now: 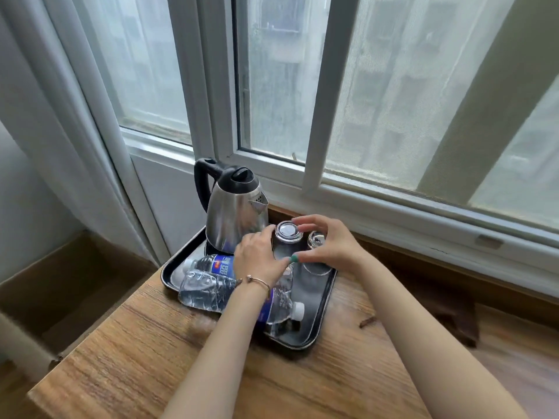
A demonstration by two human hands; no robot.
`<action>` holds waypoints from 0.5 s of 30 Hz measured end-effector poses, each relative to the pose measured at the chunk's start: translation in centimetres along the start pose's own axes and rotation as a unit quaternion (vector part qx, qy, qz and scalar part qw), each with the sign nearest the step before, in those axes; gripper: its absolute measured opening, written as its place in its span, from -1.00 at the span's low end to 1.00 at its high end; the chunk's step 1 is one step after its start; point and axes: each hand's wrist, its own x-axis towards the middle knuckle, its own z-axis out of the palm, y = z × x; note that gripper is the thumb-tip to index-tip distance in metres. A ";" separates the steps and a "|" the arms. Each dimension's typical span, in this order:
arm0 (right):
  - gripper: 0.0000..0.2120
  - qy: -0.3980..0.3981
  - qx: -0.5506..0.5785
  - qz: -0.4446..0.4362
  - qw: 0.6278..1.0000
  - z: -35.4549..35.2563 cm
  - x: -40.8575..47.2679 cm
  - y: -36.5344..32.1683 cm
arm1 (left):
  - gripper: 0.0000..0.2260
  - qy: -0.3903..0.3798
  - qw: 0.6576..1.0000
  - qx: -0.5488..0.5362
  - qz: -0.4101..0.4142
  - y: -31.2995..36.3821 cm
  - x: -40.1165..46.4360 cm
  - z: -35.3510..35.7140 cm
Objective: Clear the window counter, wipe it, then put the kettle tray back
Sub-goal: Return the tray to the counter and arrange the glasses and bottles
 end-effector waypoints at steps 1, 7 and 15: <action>-0.41 0.005 -0.001 0.003 1.000 0.6 -0.7 -0.2 | -0.35 -0.015 1.000 -0.003 0.021 -0.6 0.0 -0.3; -0.49 0.062 -0.061 0.070 0.994 4.9 -5.0 0.7 | -0.46 -0.167 0.965 -0.023 0.200 -4.8 0.4 -1.4; -0.51 0.061 -0.091 0.190 0.976 8.8 -9.0 2.7 | -0.65 -0.236 0.877 -0.083 0.410 -8.1 1.1 -1.9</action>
